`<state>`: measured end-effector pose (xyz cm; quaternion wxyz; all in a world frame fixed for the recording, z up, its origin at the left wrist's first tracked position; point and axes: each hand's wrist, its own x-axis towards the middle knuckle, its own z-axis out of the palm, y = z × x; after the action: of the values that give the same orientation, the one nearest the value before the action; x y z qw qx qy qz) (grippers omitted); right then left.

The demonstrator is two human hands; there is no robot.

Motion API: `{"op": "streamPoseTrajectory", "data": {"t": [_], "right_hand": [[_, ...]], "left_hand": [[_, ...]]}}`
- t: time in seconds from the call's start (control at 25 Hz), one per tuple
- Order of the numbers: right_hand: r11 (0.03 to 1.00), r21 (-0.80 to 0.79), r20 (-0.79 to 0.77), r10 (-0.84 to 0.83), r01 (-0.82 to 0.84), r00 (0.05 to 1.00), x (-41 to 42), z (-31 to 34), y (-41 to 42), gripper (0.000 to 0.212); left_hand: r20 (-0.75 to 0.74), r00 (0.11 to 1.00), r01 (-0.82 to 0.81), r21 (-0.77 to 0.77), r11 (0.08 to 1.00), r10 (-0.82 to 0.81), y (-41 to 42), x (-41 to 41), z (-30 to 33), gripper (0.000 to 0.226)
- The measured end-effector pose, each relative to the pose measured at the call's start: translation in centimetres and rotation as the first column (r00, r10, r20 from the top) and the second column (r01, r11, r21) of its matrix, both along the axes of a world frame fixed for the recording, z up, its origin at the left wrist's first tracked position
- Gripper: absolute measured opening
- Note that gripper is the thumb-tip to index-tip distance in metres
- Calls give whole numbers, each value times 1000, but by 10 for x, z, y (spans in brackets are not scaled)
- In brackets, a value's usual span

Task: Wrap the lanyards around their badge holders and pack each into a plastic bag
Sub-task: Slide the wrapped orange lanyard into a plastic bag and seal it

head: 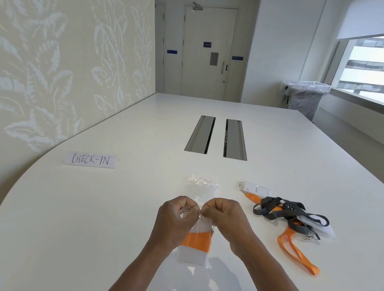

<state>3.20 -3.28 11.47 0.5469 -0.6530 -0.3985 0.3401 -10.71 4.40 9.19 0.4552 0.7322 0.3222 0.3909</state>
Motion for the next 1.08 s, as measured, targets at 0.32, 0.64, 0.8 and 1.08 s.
{"op": "streamPoseTrajectory", "data": {"t": [0.32,0.64,0.8,1.08], "right_hand": [[995,20,-146,-91,95,985,2,-11,1,19],[956,76,-96,-275,283,957,8,-19,1,19],[951,67,-109,-293,301,950,8,-23,2,21],[980,-54,-244,-200,193,949,-14,-49,-10,9]], "left_hand": [[35,999,10,-187,982,-3,13,-3,-5,15],[161,987,104,-517,849,-23,21,-13,-5,15],[163,987,86,-476,875,-9,23,-16,-5,15],[20,999,-24,-570,821,43,26,-29,-26,18]]}}
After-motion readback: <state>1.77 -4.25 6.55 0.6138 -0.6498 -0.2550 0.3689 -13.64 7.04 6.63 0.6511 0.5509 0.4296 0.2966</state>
